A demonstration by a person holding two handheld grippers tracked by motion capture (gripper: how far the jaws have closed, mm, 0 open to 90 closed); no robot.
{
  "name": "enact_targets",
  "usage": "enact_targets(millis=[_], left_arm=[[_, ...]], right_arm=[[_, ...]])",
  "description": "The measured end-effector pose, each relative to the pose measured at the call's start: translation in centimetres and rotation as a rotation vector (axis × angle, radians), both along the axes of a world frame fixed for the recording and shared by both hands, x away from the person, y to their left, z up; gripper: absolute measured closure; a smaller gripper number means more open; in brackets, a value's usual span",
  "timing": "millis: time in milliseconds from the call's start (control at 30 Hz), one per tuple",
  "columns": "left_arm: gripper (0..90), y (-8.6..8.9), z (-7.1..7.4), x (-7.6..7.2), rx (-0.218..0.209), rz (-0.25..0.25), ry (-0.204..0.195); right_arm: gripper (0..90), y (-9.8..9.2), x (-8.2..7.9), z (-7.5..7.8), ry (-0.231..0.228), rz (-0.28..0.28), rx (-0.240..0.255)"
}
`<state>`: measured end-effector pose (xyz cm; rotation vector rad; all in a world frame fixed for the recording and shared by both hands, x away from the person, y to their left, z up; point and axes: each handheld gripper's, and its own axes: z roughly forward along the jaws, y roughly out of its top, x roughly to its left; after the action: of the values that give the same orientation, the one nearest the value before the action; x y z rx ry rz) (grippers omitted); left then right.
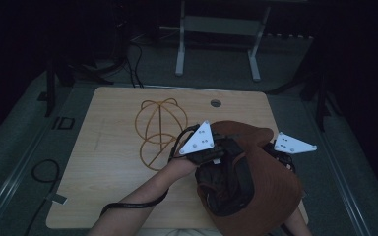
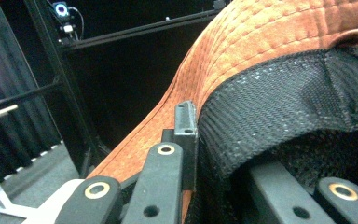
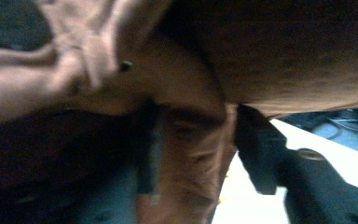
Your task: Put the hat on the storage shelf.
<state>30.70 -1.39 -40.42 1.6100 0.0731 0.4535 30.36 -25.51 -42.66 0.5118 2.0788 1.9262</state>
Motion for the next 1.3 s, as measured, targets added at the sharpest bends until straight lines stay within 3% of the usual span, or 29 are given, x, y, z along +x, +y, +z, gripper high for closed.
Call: enact_targets(millis=[100, 133, 233, 333, 367, 433, 500, 567, 600, 667, 867, 1033, 1300], left_arm=[[85.5, 0.1, 0.0, 0.0, 0.006, -0.004, -0.002], [85.4, 0.1, 0.0, 0.0, 0.009, -0.001, -0.004], [85.2, 0.2, 0.0, 0.2, 0.010, -0.009, 0.004], [84.3, 0.3, 0.0, 0.3, 0.009, -0.019, 0.012], [77.6, 0.3, 0.1, 0.3, 0.013, -0.013, 0.013], [75.4, 0.6, 0.3, 0.4, 0.009, -0.011, 0.020], [60.9, 0.7, 0.5, 0.4, 0.014, -0.003, 0.025], [57.9, 0.8, 0.6, 0.4, 0.023, 0.003, 0.025], [47.6, 0.8, 0.7, 0.3, 0.022, 0.029, 0.023], [42.7, 1.0, 0.9, 0.4, 0.009, 0.034, 0.052], [38.5, 1.8, 1.3, 0.2, 0.014, 0.087, 0.057], [33.4, 3.6, 1.5, 0.2, -0.004, 0.131, 0.105], [29.5, 6.0, 2.1, -0.9, 0.006, 0.182, 0.113]], right_arm=[[67.4, 0.2, -0.1, 0.1, -0.010, 0.004, -0.012], [82.0, 0.3, -0.2, 0.1, -0.012, 0.022, -0.027], [87.0, 0.5, -0.4, 0.2, -0.005, 0.026, -0.029], [87.6, 0.4, -0.3, 0.2, 0.010, 0.038, -0.020], [87.7, 0.4, -0.4, 0.2, 0.014, 0.043, -0.016], [87.8, 0.4, -0.4, 0.2, 0.015, 0.043, -0.016], [87.8, 0.1, -0.6, 0.4, -0.001, 0.033, -0.019], [87.9, 0.0, -0.5, 0.4, -0.002, 0.030, -0.014], [88.0, -0.3, -0.5, 0.6, -0.002, 0.019, -0.003], [88.0, -0.6, -0.4, 0.8, 0.004, 0.019, 0.013], [88.0, -1.1, -0.4, 1.4, -0.013, -0.011, 0.013], [88.0, -2.1, -0.4, 2.1, -0.018, -0.041, 0.051], [88.0, -3.4, 0.2, 3.8, -0.040, -0.092, 0.089]])
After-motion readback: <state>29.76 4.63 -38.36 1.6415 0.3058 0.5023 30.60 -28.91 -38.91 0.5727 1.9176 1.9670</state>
